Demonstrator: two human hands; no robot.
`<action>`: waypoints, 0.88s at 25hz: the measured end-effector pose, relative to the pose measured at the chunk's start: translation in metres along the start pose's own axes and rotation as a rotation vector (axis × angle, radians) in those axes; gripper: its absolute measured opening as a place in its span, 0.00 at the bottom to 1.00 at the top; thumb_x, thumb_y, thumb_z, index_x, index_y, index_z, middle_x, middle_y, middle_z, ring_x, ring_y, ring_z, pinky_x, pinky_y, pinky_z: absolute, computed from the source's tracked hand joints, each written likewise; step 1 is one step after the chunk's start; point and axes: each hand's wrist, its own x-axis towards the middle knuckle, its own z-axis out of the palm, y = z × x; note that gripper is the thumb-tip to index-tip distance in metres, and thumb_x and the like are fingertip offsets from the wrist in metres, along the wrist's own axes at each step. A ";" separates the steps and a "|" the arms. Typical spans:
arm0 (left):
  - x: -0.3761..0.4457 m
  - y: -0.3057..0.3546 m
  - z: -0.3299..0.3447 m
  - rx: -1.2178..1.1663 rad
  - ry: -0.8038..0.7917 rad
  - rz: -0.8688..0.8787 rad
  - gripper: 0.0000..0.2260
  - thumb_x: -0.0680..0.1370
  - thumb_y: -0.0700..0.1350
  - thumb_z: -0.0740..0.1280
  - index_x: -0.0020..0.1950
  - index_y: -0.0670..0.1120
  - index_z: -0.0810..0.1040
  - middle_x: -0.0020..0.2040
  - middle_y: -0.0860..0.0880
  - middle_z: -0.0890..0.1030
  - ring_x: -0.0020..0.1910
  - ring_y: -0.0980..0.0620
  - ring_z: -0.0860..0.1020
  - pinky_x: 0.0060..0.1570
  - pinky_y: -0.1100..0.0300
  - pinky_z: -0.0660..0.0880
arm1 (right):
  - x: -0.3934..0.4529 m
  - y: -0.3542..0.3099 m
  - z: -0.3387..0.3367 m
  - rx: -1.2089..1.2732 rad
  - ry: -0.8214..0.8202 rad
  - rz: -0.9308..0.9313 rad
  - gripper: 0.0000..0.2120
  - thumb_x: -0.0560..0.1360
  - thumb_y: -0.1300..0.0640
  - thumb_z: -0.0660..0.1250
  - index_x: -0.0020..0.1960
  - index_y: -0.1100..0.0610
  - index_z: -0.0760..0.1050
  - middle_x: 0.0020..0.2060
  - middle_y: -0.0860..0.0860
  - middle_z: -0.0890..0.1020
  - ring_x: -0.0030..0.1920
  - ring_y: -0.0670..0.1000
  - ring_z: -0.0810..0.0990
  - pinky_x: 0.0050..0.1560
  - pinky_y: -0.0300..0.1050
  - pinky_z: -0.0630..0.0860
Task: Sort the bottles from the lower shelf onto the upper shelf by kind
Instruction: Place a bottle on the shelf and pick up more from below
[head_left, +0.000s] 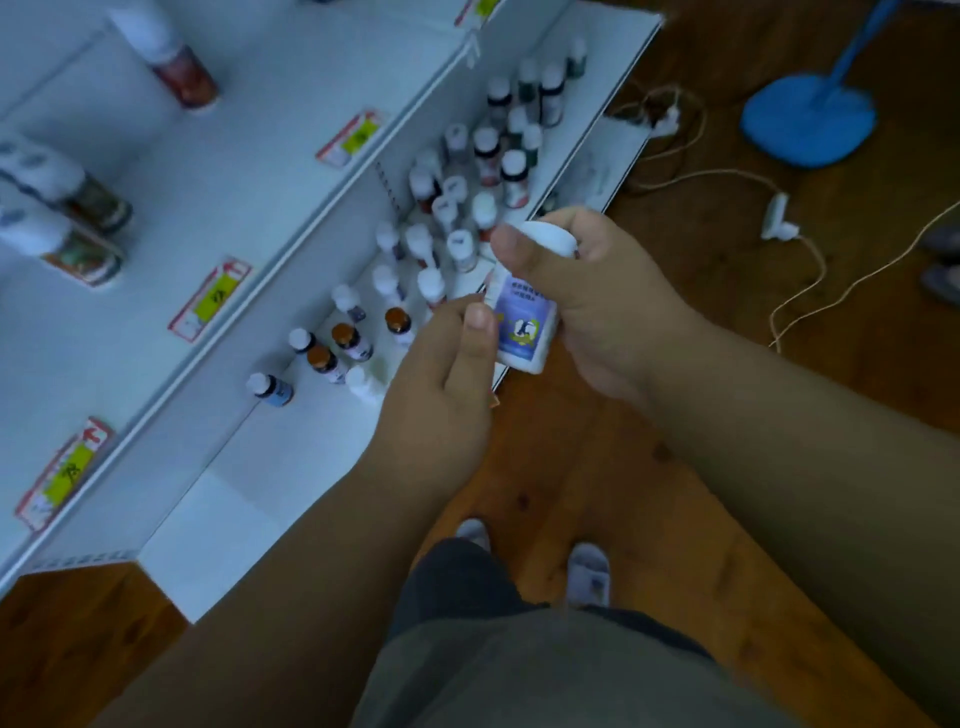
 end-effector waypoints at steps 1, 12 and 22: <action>0.010 0.011 0.004 -0.013 -0.016 0.022 0.31 0.76 0.64 0.50 0.67 0.45 0.74 0.60 0.47 0.79 0.56 0.55 0.76 0.48 0.77 0.70 | 0.005 -0.015 -0.004 0.048 0.027 -0.026 0.22 0.65 0.47 0.79 0.47 0.56 0.71 0.34 0.50 0.77 0.35 0.50 0.78 0.38 0.49 0.75; 0.198 0.095 0.033 0.021 -0.239 0.261 0.30 0.76 0.69 0.47 0.65 0.54 0.74 0.57 0.58 0.79 0.59 0.63 0.76 0.56 0.67 0.71 | 0.107 -0.144 -0.066 -0.187 0.363 -0.299 0.09 0.80 0.50 0.64 0.51 0.56 0.72 0.40 0.54 0.78 0.38 0.49 0.79 0.40 0.47 0.81; 0.368 0.161 0.149 0.127 -0.158 0.201 0.28 0.74 0.69 0.51 0.67 0.56 0.71 0.56 0.60 0.78 0.50 0.65 0.76 0.42 0.72 0.69 | 0.270 -0.219 -0.212 -0.363 0.298 -0.352 0.09 0.79 0.51 0.67 0.53 0.57 0.74 0.46 0.58 0.81 0.42 0.53 0.80 0.47 0.54 0.81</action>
